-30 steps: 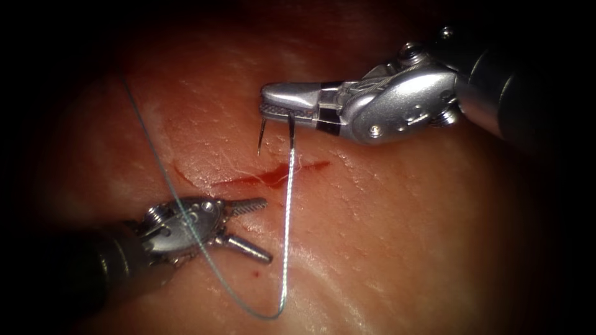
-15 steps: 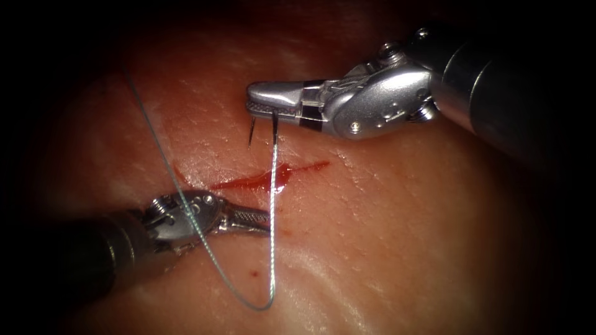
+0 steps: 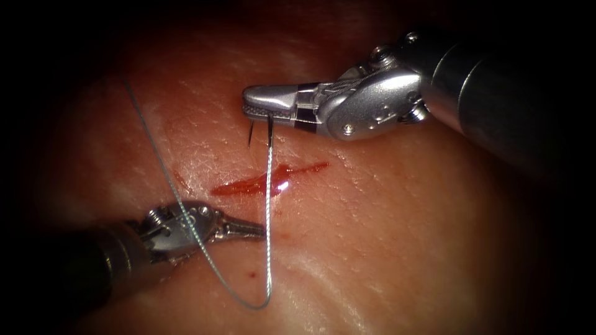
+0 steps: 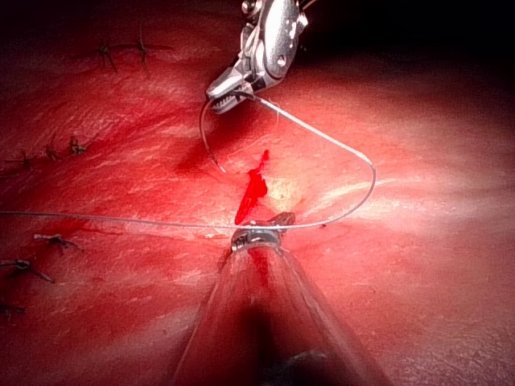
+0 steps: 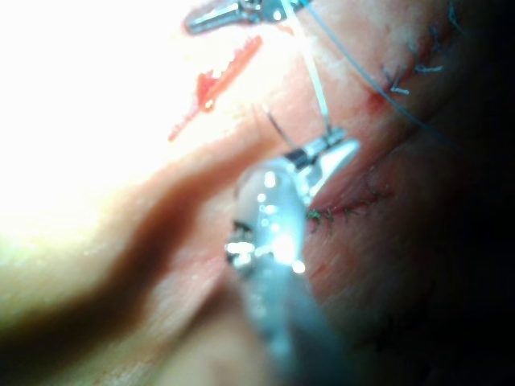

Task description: Wound Closure

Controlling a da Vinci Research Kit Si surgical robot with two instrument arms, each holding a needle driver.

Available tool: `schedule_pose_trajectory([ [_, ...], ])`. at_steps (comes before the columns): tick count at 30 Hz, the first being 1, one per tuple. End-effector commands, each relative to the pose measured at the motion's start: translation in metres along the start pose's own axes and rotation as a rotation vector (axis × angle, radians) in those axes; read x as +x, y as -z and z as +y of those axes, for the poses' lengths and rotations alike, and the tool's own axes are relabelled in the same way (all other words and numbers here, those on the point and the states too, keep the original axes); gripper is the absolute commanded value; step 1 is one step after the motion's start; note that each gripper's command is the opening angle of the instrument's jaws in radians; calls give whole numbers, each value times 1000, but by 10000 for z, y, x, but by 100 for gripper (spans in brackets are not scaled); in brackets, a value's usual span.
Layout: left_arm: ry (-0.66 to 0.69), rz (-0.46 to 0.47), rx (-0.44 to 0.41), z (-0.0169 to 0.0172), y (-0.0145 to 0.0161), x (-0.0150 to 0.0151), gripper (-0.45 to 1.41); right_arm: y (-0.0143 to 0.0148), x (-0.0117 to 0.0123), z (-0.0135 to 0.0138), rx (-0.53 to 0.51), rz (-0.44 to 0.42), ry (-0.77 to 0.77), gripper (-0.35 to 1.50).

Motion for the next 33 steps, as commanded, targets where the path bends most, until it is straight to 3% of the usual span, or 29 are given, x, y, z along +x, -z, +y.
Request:
schedule_pose_trajectory([
  [1,-1,1,-2,-3,-7,-1,-35,-5,-9,3,-1,2,7,-35],
  [33,-3,1,-3,-5,-7,-2,-41,-29,-15,-3,4,25,45,-35],
])
